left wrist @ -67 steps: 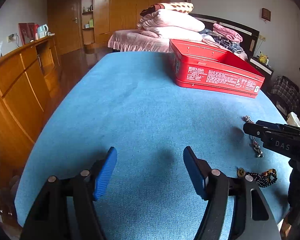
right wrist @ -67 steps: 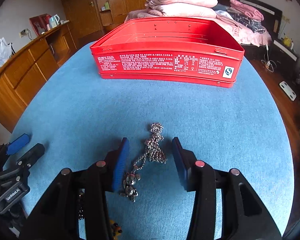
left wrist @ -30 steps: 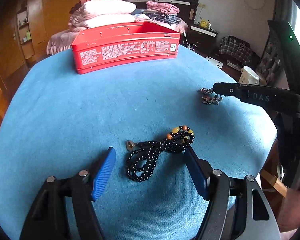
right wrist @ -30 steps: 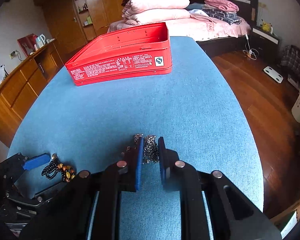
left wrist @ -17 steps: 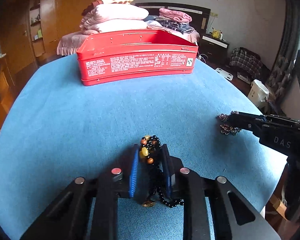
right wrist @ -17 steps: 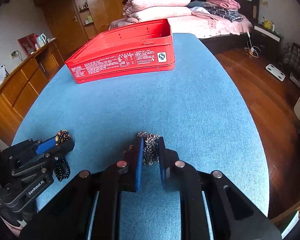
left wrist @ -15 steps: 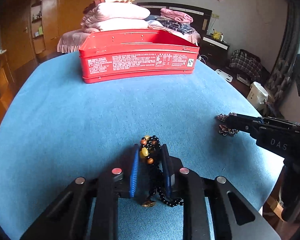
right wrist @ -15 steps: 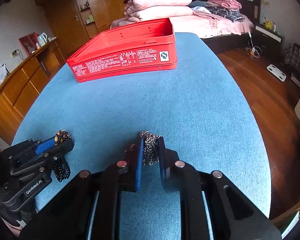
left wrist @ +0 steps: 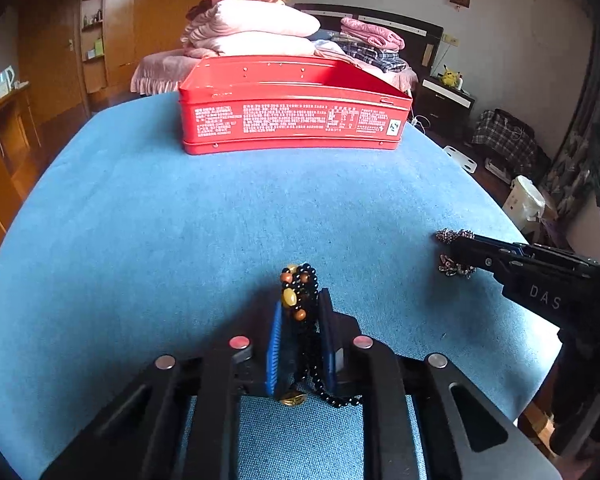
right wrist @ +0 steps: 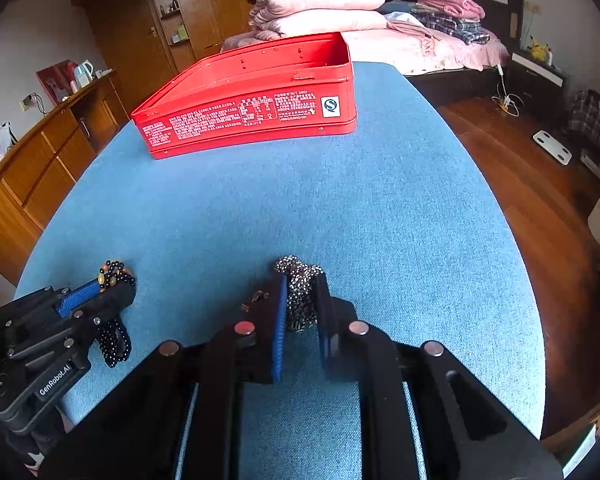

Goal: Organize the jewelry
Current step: 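Carry the chain and black strand into the red tin while opening both tools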

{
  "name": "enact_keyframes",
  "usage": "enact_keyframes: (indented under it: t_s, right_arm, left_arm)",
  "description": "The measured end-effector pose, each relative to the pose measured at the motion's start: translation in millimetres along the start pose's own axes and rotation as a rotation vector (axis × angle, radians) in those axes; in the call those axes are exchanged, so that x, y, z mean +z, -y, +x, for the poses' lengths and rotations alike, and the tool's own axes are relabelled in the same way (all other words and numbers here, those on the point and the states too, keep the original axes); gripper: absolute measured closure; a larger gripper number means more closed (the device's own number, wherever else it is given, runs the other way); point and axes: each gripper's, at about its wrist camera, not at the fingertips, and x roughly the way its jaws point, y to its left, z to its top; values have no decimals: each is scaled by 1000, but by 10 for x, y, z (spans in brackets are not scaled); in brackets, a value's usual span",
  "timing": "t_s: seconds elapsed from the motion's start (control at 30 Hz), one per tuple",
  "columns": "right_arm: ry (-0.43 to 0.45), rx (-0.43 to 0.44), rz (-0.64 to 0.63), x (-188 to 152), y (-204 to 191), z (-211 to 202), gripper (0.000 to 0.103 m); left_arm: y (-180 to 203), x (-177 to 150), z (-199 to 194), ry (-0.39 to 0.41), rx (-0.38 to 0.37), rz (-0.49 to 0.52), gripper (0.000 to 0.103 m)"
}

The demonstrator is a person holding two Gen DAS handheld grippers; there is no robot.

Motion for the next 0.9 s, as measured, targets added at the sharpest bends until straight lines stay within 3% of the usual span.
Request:
enact_keyframes:
  t_s: [0.37,0.9]
  right_arm:
    - [17,13,-8,7,-76,-106,91]
    - [68,24,-42,100,-168,-288,91]
  left_arm:
    - [18,-11,-55,0,2,-9,90]
    - [-87,151,-235,64,11,-22,92]
